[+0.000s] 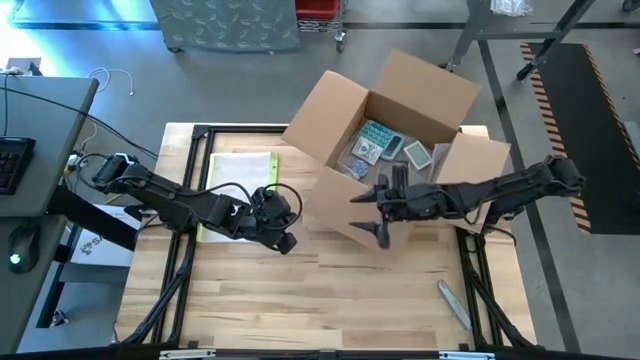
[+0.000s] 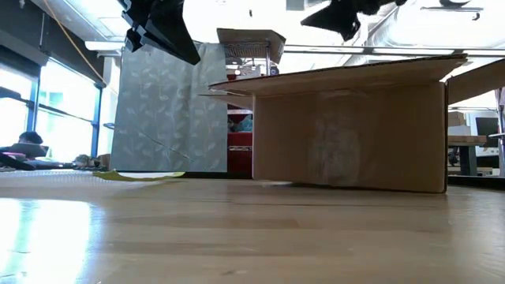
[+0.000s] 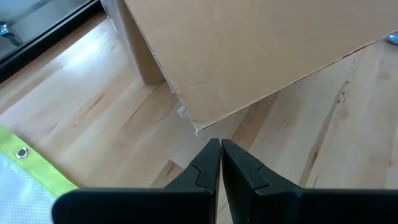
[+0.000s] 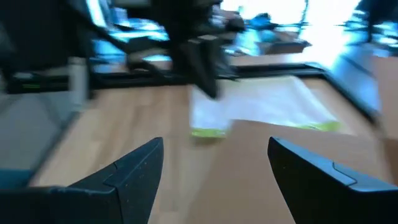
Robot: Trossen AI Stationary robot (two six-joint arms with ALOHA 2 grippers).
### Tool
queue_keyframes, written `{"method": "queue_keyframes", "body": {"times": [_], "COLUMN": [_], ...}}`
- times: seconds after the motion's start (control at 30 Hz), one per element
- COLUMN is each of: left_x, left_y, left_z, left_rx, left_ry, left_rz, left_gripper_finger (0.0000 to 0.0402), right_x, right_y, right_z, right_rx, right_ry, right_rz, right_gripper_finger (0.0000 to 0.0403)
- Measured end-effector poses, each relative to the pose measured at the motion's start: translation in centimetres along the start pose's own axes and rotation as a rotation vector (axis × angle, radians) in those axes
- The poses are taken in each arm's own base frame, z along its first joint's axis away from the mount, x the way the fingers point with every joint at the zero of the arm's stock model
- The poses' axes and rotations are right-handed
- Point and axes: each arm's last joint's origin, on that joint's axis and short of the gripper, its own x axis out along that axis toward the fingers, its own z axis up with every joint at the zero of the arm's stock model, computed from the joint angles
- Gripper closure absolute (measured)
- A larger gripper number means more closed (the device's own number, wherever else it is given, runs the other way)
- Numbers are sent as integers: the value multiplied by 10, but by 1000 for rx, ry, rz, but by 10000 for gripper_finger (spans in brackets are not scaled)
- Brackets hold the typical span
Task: Unpack boxes
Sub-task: Open the transparent zipper bag
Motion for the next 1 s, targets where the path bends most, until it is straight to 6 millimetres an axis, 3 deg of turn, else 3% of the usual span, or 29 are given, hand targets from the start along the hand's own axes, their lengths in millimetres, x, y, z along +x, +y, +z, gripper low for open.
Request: {"method": "queue_keyframes", "body": {"times": [0.4,1.0], "left_x": [0,0], "left_y": [0,0], "left_z": [0,0], "left_rx": [-1,-1], "left_ry": [0,-1], "left_rz": [0,0], "left_gripper_finger": [401,402], "right_x": [11,10], "right_y": [33,43], "right_z": [-12,-19], "right_rx": [-81,-108], "right_ry": [20,65], "right_rz": [125,137], "right_gripper_finger": [128,128]}}
